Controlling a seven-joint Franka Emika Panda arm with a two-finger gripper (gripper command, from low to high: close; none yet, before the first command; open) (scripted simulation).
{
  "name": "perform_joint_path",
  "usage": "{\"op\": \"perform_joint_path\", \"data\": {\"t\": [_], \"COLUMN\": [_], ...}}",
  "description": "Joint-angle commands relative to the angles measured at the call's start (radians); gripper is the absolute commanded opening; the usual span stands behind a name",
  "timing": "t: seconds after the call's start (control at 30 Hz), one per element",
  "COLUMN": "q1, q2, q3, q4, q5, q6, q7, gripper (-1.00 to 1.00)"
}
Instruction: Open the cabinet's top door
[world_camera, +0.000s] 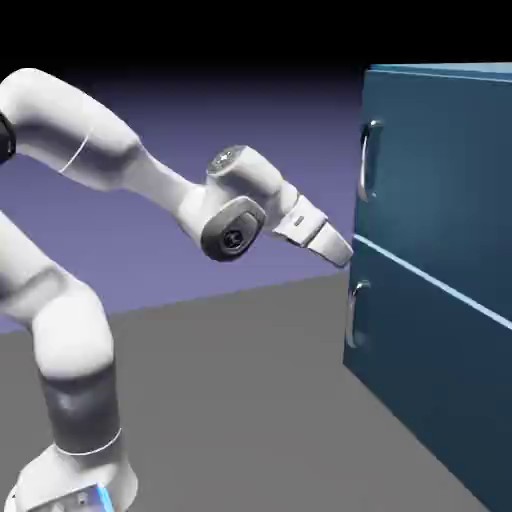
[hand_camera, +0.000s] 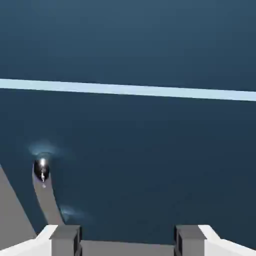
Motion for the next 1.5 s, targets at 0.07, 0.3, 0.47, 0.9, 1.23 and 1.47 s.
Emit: {"op": "perform_joint_path", "data": {"t": [0.07,0.3,0.47,0.9,1.23,1.47], "q1": [-0.074,-0.247,-0.371,-0.692,-0.940,-1.113], "q2": [-0.065,-0.215,-0.322,-0.602,-0.817,-0.967], "q3": [0.062,0.207,0.311,0.581,0.788,0.933], "q4": [0.021,0.070,0.105,0.196,0.266,0.315], "q5": [0.131,0.435,0.653,1.218,1.653,1.957], "q6": [-0.033,-0.111,-0.166,-0.310,-0.420,-0.498], "q7": [-0.046,-0.155,-0.232,-0.434,-0.588,-0.697], "gripper": [0.00,0.00,0.00,0.00,0.00,0.00]}}
